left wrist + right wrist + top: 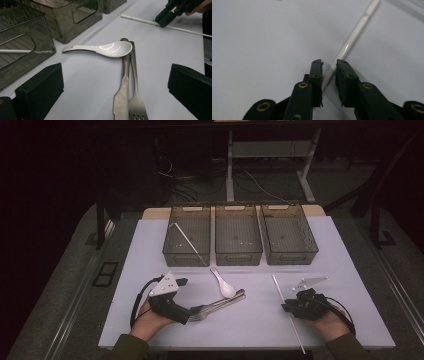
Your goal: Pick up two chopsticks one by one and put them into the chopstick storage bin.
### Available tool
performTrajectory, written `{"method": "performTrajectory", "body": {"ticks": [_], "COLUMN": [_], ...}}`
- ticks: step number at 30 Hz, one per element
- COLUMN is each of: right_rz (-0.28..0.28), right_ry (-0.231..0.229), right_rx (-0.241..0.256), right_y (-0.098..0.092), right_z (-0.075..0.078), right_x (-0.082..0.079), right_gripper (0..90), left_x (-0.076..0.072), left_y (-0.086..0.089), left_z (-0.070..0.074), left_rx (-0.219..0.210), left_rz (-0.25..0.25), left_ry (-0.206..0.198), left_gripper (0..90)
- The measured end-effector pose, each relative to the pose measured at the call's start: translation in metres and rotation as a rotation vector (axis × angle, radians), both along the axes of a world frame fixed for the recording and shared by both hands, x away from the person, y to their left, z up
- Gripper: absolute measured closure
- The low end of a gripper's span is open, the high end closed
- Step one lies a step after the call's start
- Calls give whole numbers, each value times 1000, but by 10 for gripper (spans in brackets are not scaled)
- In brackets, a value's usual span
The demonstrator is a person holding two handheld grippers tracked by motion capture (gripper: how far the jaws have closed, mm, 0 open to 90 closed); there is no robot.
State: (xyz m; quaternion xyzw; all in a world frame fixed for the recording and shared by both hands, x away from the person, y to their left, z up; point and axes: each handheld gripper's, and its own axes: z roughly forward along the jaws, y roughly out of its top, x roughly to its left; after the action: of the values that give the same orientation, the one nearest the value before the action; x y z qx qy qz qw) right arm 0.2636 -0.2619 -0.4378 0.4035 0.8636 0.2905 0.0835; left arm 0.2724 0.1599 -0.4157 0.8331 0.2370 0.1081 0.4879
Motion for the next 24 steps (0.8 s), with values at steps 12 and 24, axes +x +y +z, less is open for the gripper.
{"method": "performTrajectory", "body": {"ticks": [12,24], "right_rz": [-11,-24], "right_ry": [-19,-9], "right_rx": [-28,-28], "right_y": [-8,-15], "right_z": [1,1], "right_x": [4,8], "right_gripper": [766,768], "left_x": [0,0], "left_y": [0,0], "left_z": [0,0], "left_rx": [1,1], "left_rz": [-2,-2], "left_ry": [0,2], "left_gripper": [0,0]}}
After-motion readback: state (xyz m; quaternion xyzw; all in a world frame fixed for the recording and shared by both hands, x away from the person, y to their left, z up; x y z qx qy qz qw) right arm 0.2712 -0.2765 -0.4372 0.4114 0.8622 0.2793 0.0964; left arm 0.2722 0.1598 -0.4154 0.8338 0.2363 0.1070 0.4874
